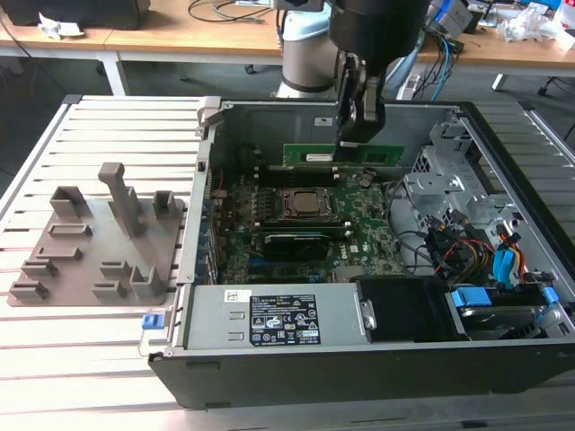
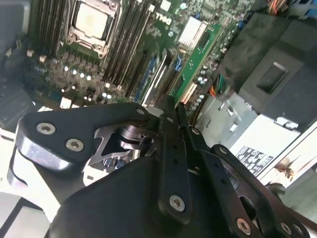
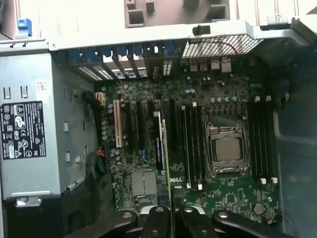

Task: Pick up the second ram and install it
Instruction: 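Pick up the second ram and move it above second insertion slot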

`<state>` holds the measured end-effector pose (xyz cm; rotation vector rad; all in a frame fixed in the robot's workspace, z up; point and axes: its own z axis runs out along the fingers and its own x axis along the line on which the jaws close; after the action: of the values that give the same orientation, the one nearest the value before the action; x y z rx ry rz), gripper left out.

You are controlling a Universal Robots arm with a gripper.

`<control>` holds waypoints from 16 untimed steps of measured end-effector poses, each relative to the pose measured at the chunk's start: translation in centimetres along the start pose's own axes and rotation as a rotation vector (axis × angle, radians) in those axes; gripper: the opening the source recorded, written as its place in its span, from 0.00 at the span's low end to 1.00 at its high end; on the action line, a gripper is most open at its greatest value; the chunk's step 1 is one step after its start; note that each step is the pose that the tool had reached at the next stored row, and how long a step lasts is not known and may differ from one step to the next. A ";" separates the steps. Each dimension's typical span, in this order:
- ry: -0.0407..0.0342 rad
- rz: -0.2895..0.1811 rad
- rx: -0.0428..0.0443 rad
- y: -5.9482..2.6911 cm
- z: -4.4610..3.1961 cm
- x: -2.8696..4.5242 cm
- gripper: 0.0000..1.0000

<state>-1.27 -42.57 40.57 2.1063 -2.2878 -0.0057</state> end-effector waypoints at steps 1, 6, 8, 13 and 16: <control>0.0004 0.000 0.0000 -0.51 -0.01 -0.05 0.14; 0.0025 0.000 -0.0001 -3.19 -0.09 -0.33 0.14; 0.0033 0.000 -0.0001 -4.64 -0.12 -0.47 0.14; 0.0058 0.000 -0.0001 -7.52 -0.20 -0.77 0.14; 0.0066 0.000 0.0000 -8.66 -0.23 -0.90 0.14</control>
<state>7.44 -42.39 40.57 2.1032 -2.2840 0.0012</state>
